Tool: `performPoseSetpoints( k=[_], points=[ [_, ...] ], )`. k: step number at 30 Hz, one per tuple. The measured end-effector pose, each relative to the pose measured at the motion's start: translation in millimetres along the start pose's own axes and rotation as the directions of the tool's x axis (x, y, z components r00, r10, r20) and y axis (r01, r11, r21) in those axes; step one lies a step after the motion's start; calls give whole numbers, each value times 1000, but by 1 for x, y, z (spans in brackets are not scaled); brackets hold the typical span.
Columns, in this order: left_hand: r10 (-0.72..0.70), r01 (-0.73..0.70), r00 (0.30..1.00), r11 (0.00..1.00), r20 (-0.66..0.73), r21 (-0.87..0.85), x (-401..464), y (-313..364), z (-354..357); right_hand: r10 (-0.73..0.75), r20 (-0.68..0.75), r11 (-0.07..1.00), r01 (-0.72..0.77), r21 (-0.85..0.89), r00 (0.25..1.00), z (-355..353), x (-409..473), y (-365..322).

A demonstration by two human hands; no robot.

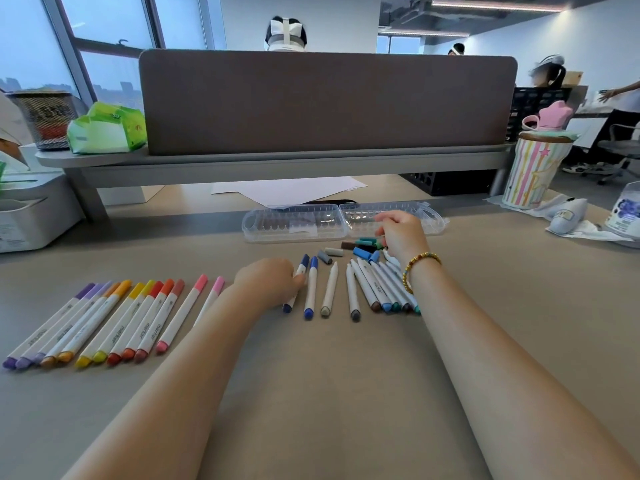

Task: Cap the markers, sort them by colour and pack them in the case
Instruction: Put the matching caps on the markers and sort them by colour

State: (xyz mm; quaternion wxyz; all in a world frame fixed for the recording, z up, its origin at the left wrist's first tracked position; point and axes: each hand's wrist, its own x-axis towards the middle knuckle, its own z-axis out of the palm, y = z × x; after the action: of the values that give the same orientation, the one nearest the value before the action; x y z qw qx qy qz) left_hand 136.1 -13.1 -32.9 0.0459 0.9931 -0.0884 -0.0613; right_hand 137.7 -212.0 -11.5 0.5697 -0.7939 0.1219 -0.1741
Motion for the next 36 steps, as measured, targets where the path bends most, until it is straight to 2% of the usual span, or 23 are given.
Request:
performPoseSetpoints(
  k=[5,8,10,12,15,18,22,25,29,32,36],
  points=[
    [14,-14,985,1000,-173,4,-5,4,-4,-79,77,984,90,-152,994,-4,-7,4],
    [76,-97,953,994,-293,-59,-5,15,-8,-72,73,980,84,-182,995,-15,-8,6],
    [131,-156,955,985,-265,-73,-3,26,-10,-56,61,978,67,-198,997,-23,-9,8],
    [163,-171,972,985,-171,-32,-1,38,-10,-29,78,971,46,-235,997,-27,-10,10],
    [137,-137,986,991,-90,3,3,52,-8,2,190,946,60,-319,982,-29,-9,4],
    [113,-118,987,992,-112,-39,5,61,-8,-11,272,921,115,-372,962,-28,-5,-4],
    [175,-198,967,973,-186,-116,5,72,-11,11,261,916,95,-389,965,-36,2,-5],
    [205,-222,969,966,-137,-130,9,82,-12,62,272,904,61,-423,960,-46,3,-3],
    [205,-209,977,976,-62,-64,15,87,-9,120,279,885,24,-464,953,-62,3,-5],
    [213,-215,976,976,-46,-32,18,88,-7,161,280,809,35,-587,946,-71,6,-7],
    [221,-221,975,975,-17,-28,20,91,-5,253,288,649,59,-759,924,-67,7,0]
  ],
)
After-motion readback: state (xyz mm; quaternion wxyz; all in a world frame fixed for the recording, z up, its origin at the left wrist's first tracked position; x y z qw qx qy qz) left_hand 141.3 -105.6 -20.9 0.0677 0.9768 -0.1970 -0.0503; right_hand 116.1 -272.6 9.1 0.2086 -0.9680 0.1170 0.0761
